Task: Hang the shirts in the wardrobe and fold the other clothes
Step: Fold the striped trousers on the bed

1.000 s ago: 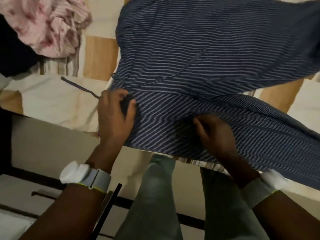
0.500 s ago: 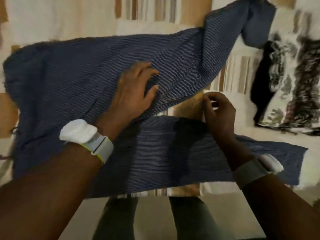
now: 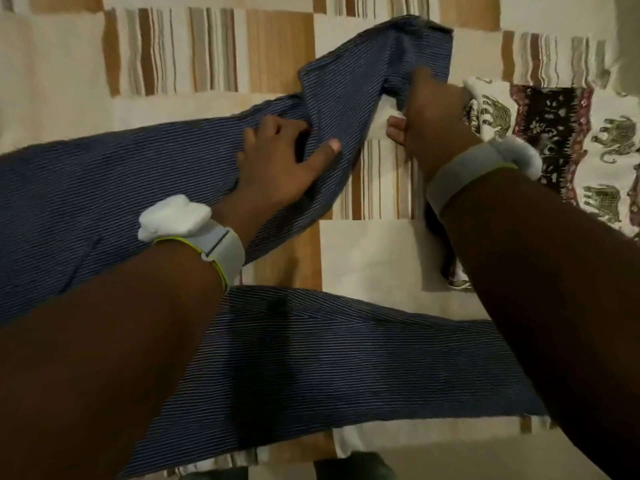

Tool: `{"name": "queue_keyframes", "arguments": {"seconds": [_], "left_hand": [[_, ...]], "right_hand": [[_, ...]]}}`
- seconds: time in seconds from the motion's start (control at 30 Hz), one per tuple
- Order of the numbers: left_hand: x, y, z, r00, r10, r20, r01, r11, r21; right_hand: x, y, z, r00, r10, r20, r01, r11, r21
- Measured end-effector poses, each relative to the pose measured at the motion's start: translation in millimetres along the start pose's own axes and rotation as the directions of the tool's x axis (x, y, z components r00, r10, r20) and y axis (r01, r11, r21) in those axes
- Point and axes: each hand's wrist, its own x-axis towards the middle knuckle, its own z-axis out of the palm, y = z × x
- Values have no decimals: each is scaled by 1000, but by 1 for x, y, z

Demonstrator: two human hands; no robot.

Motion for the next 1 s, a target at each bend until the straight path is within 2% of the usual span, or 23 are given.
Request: {"name": "queue_keyframes", "arguments": {"seconds": [0.1,0.17,0.23,0.27,0.37,0.47,0.53,0.57,0.63,0.73,0.83,0.93,1.0], "left_hand": [[5,6,4,998,-65,-3,65,998,24],[8,4,2,996,-87,27,86,996,26],[16,1,0,991,-118,60,118,993,1],[21,0,-2,986,-146,85,149,988,-32],[24,-4,-4,984,-139,110,147,987,-65],[2,-4,-4,994,96,-60,-94,995,43],[-11,-3,0,962,242,-124,-227,966,119],[-13,-4,2,953,286,-98,-273,953,128],[-13,-5,9,954,296,39,-299,945,132],[-10,-13,16,942,275,194,-320,911,262],[-10,-16,19,933,279,226,-346,864,365],[-8,-15,25,939,260,225,-336,829,446],[-8,-15,27,944,247,220,-325,820,471]], "right_hand": [[6,-2,-8,998,19,52,-13,994,-111],[7,-4,-11,991,-118,67,131,964,-231],[-4,-17,-12,955,-254,150,290,904,-315],[-10,-24,-13,936,-306,174,348,883,-315],[-34,-54,-46,907,-401,124,415,902,-119],[-30,-75,-112,935,-325,144,327,945,11],[-14,-76,-158,957,-249,151,258,965,-45],[-4,-73,-178,968,-200,152,212,975,-68],[7,-64,-211,981,-111,159,131,984,-122],[21,-40,-245,978,13,207,48,958,-284],[20,-22,-250,978,88,190,-15,935,-354],[23,-13,-243,994,80,80,-46,934,-353],[18,-17,-237,995,61,83,-30,940,-339]]}}
